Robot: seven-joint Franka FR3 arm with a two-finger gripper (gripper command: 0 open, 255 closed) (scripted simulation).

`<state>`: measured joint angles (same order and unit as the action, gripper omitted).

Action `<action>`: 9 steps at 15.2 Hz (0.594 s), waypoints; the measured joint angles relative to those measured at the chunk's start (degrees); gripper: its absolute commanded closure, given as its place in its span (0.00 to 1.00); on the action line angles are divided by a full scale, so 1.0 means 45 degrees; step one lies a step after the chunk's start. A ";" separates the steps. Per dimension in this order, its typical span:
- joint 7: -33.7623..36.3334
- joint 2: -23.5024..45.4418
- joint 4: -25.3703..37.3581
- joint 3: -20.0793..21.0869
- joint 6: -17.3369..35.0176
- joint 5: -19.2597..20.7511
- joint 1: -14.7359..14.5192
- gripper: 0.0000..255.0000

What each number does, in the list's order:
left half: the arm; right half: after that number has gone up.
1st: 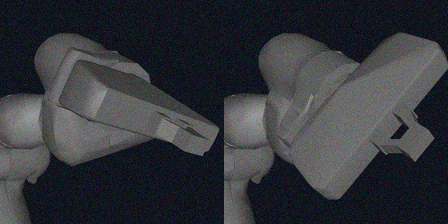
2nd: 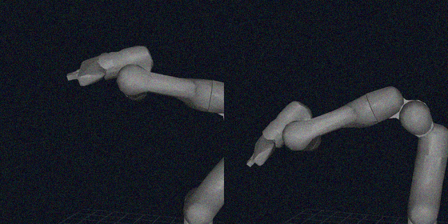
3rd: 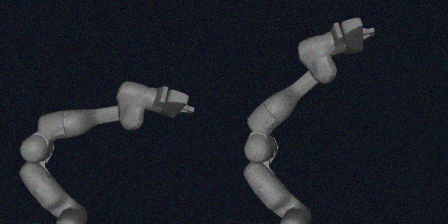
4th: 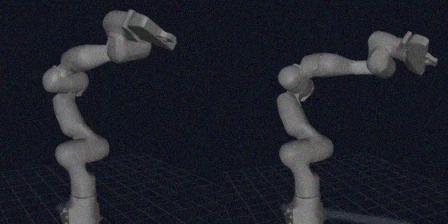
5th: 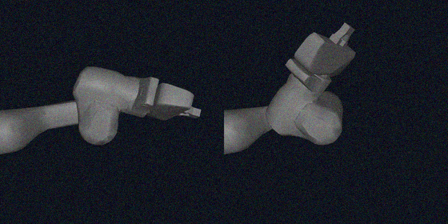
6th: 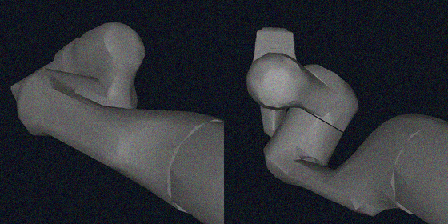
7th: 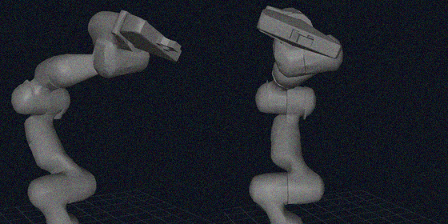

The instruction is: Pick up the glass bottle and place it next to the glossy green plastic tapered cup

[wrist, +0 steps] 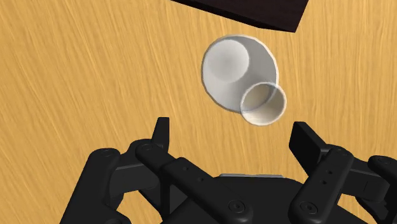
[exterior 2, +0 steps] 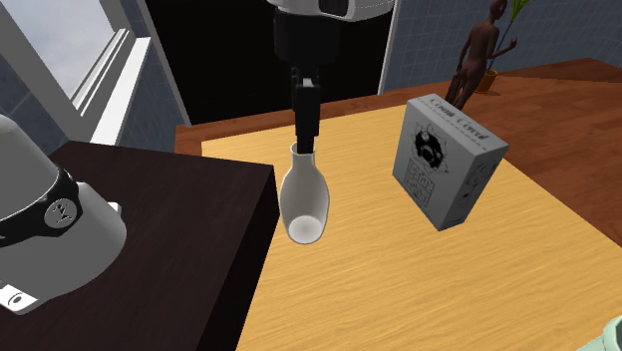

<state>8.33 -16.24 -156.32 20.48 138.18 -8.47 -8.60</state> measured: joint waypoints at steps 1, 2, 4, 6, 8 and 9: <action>0.0223 0.0437 0.0015 0.0185 0.0400 0.0015 -0.0053 0.00; 0.0491 0.0998 0.0033 0.0391 0.0908 0.0090 -0.0085 0.00; 0.1052 0.2005 0.0157 0.0738 0.1738 0.0325 -0.0144 0.00; 0.1311 0.2630 0.0198 0.0823 0.2288 0.0614 -0.0087 0.00; 0.1599 0.3173 0.0209 0.0870 0.2790 0.0950 -0.0040 0.00; 0.1710 0.3354 0.0195 0.0877 0.2974 0.1080 -0.0029 0.00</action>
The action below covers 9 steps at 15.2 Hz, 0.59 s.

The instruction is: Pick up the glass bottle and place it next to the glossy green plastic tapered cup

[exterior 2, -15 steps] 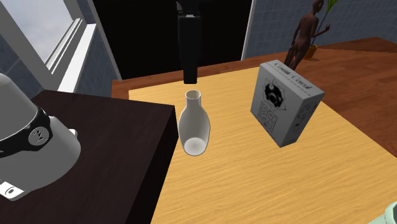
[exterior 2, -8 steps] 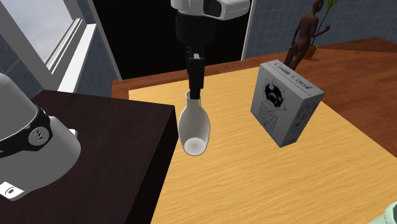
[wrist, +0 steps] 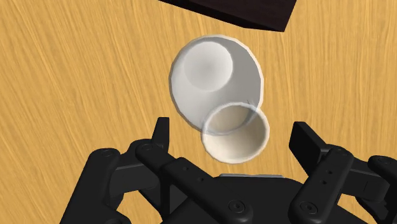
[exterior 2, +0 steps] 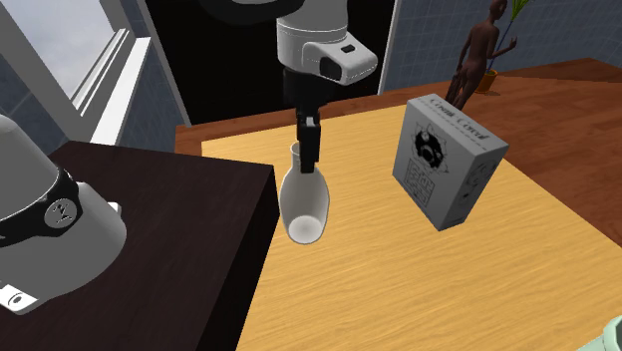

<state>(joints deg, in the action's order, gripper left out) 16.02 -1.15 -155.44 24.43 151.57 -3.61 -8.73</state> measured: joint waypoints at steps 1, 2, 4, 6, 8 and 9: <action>0.0117 0.0230 0.0008 -0.0016 0.0207 0.0184 0.0030 0.00; 0.0222 0.0429 -0.0045 -0.0038 0.0442 0.0351 0.0051 0.00; 0.0403 0.0679 -0.0048 -0.0055 0.0679 0.0568 0.0048 0.00; 0.0465 0.0760 -0.0037 -0.0062 0.0745 0.0639 0.0043 0.00; 0.0475 0.0777 -0.0038 -0.0065 0.0764 0.0656 0.0044 0.00; 0.0479 0.0783 -0.0037 -0.0066 0.0769 0.0661 0.0044 0.00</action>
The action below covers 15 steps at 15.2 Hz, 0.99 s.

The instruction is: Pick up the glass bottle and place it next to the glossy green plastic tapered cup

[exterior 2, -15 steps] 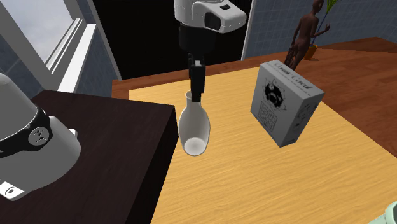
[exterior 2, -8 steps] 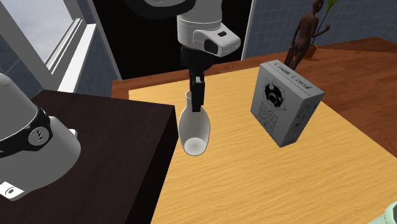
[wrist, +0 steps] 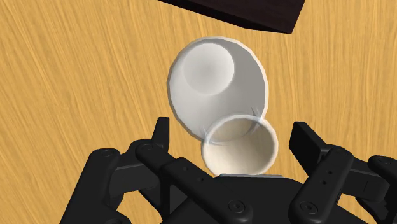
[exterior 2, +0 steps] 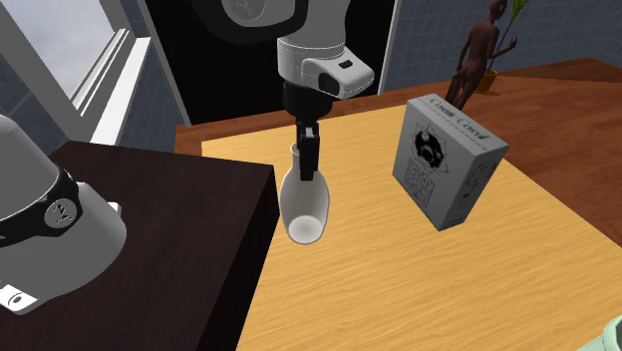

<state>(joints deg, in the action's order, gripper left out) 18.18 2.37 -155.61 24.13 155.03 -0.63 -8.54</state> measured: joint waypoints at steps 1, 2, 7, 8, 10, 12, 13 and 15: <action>0.0001 0.0002 0.0000 -0.0001 0.0002 0.0002 0.0000 1.00; 0.0001 0.0003 0.0001 -0.0001 0.0003 0.0003 0.0001 1.00; 0.0001 0.0001 -0.0001 0.0000 0.0003 0.0002 0.0000 1.00; 0.0001 0.0001 -0.0001 0.0000 0.0003 0.0002 0.0000 1.00; 0.0001 0.0002 -0.0001 -0.0001 0.0003 0.0002 0.0000 1.00; -0.0072 -0.0101 -0.0016 0.0016 -0.0078 -0.0094 0.0002 1.00; -0.0166 -0.0269 -0.0018 0.0049 -0.0230 -0.0245 -0.0007 1.00; -0.0431 -0.0717 -0.0022 0.0094 -0.0637 -0.0617 -0.0028 1.00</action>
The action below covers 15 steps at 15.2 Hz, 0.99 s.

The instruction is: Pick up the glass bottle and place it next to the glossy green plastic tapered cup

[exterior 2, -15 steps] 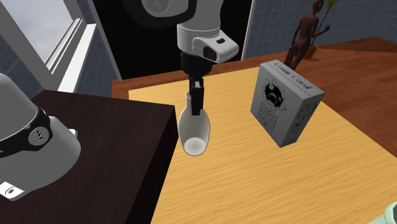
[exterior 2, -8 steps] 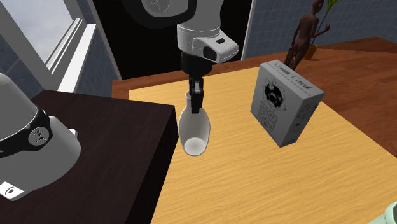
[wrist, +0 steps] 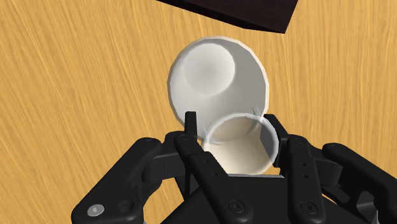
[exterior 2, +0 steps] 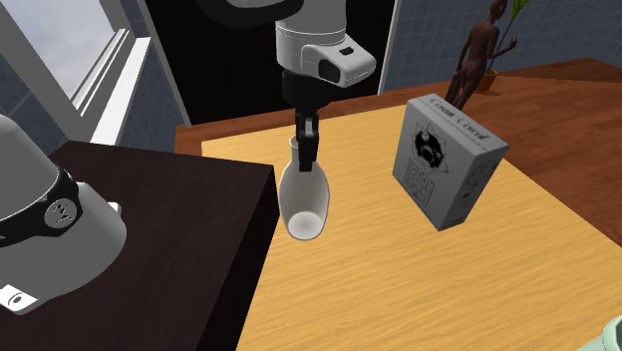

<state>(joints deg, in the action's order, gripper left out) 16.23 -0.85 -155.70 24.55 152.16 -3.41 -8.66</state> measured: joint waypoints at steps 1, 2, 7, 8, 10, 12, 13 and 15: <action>-0.0056 -0.0164 0.0033 0.0024 -0.0186 -0.0127 -0.0029 1.00; -0.0201 -0.0374 0.0048 0.0007 -0.0397 -0.0277 -0.0031 1.00; -0.0627 -0.1432 0.0169 -0.0035 -0.1515 -0.0911 -0.0178 1.00; -0.0725 -0.1692 0.0162 -0.0064 -0.1756 -0.1042 -0.0217 1.00; -0.0872 -0.2080 0.0228 -0.0133 -0.2197 -0.1199 -0.0258 1.00; -0.0927 -0.2435 0.0350 -0.0167 -0.2660 -0.1326 -0.0321 1.00; -0.0988 -0.2648 0.0364 -0.0204 -0.2880 -0.1401 -0.0352 1.00; -0.1092 -0.3001 0.0498 -0.0292 -0.3359 -0.1480 -0.0375 1.00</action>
<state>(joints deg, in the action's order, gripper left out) 11.32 -14.36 -153.46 23.24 137.05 -10.07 -10.35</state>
